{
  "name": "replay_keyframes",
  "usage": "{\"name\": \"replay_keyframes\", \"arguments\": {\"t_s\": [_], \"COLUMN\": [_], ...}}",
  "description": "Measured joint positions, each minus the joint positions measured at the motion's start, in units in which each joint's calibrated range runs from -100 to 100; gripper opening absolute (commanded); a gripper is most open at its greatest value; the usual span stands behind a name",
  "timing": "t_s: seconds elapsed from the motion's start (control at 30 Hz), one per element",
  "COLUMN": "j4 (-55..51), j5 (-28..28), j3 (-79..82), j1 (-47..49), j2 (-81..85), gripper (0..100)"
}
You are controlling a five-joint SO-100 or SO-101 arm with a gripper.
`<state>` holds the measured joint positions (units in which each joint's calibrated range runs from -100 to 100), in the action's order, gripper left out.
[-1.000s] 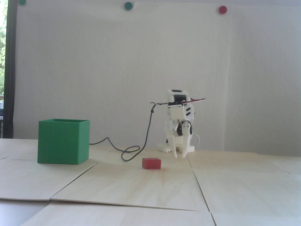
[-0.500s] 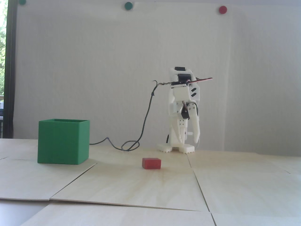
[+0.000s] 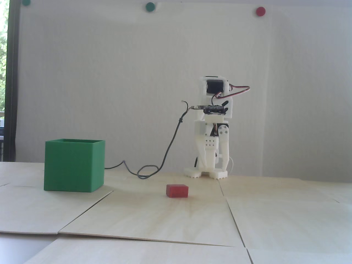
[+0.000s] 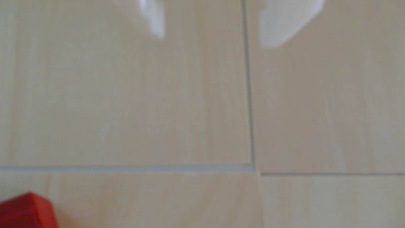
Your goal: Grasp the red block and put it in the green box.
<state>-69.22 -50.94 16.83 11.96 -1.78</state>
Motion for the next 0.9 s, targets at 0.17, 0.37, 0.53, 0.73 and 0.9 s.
{"name": "replay_keyframes", "arguments": {"t_s": [0.17,0.37,0.53,0.73,0.9], "j4": [-1.50,-2.00,-2.00,-2.41,-5.32], "j5": [-1.75,-2.05,-2.05,-2.05,-2.05], "j3": [-3.04,-4.03,-13.61,-27.04,-32.23], "j1": [-1.15,-1.15,-1.15,-1.30,-4.81], "j2": [-1.33,-2.24,-9.55,-19.51,-21.75], "gripper": [15,15,15,15,15]}}
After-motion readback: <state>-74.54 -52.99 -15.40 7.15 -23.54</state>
